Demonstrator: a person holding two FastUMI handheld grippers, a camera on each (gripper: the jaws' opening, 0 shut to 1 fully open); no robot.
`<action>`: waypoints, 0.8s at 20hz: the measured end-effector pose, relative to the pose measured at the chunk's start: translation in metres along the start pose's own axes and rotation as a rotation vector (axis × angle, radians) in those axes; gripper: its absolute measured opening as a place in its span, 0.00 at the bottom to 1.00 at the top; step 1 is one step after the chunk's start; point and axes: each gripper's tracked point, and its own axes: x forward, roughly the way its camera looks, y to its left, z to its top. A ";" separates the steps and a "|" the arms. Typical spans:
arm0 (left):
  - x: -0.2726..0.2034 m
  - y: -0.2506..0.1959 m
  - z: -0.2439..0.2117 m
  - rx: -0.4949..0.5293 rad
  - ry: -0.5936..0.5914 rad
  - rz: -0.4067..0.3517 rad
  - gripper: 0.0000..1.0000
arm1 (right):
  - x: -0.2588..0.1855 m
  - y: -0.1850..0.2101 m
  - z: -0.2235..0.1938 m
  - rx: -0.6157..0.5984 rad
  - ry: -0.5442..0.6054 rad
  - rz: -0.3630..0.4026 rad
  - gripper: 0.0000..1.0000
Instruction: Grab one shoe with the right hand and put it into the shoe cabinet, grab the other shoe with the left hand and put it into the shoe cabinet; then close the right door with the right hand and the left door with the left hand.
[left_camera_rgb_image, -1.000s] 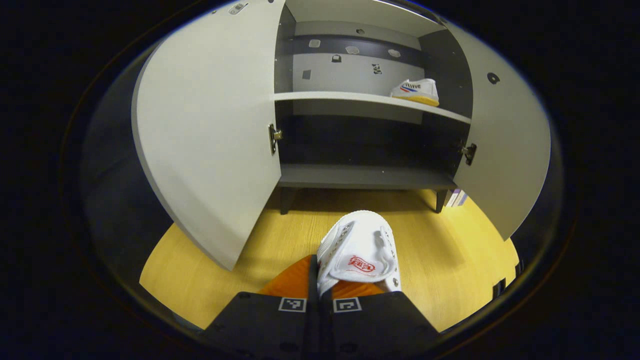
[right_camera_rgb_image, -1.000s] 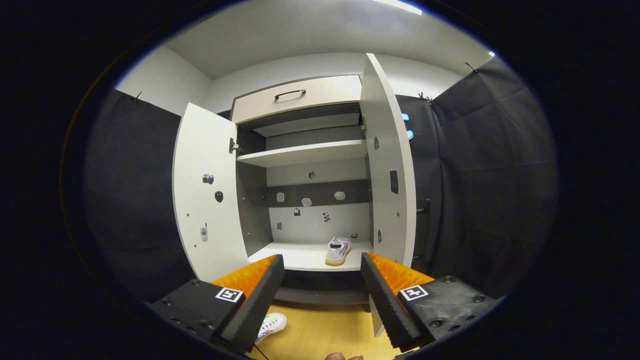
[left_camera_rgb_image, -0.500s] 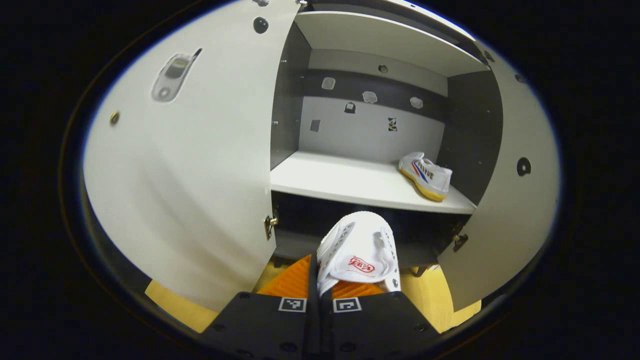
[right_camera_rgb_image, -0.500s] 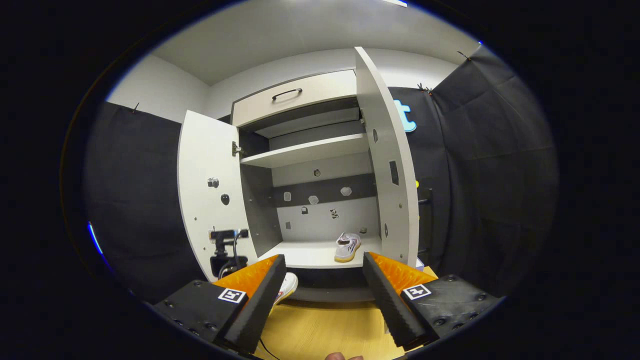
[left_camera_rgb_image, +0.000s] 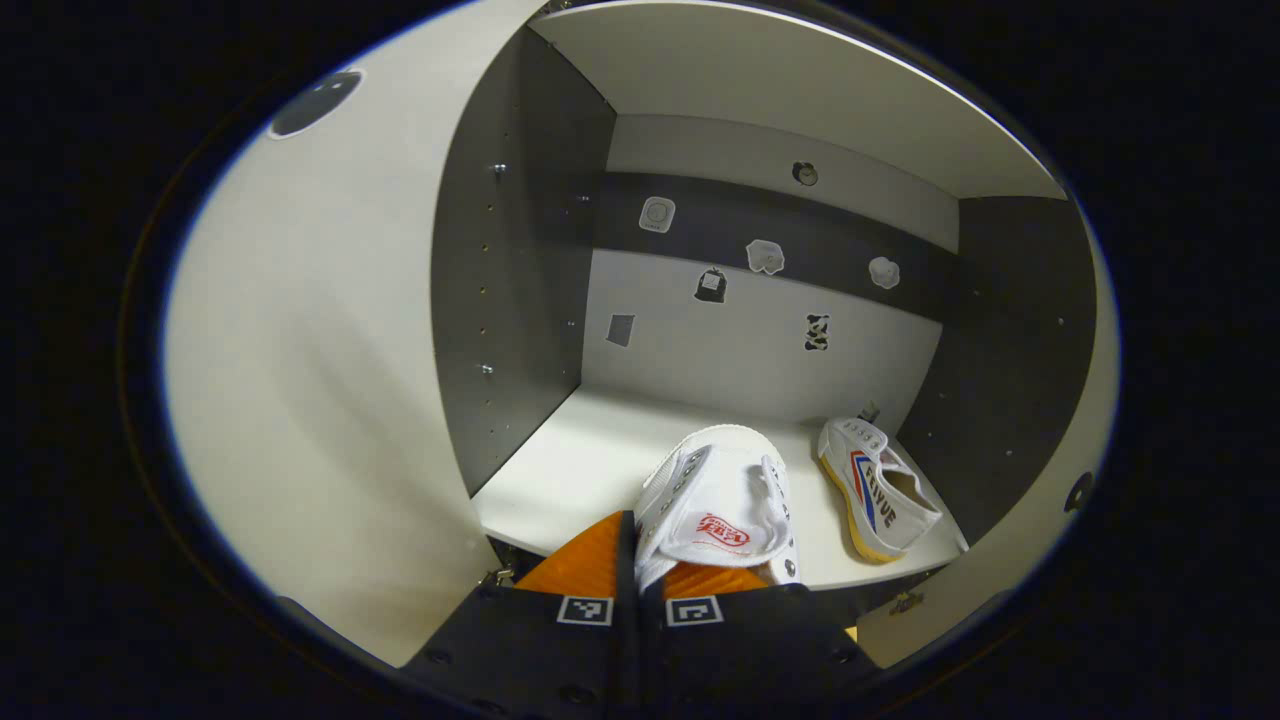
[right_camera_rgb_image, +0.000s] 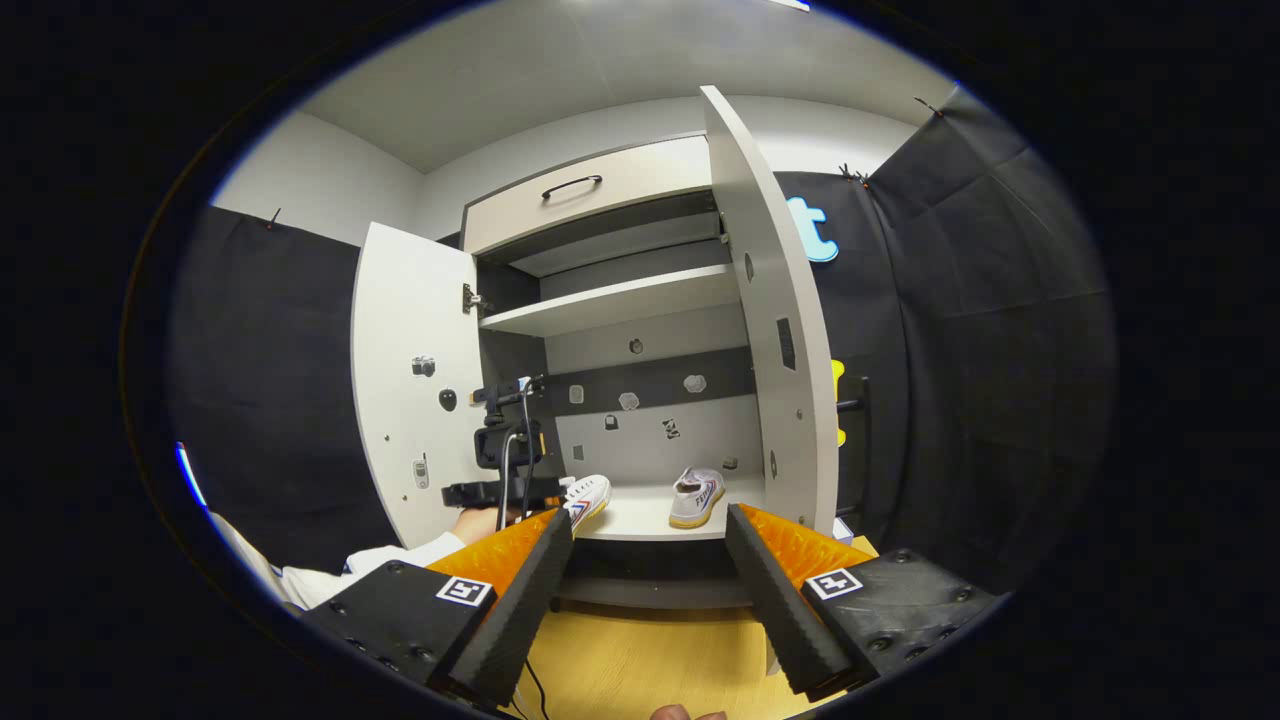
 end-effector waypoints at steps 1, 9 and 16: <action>0.015 -0.002 0.005 0.000 0.009 0.011 0.05 | 0.002 -0.004 0.002 -0.002 -0.004 -0.006 0.98; 0.106 -0.006 0.034 0.047 0.050 0.118 0.05 | 0.009 -0.032 0.003 -0.044 -0.011 -0.062 0.98; 0.143 -0.016 0.018 0.087 0.102 0.143 0.05 | 0.012 -0.049 0.003 -0.055 -0.007 -0.115 0.98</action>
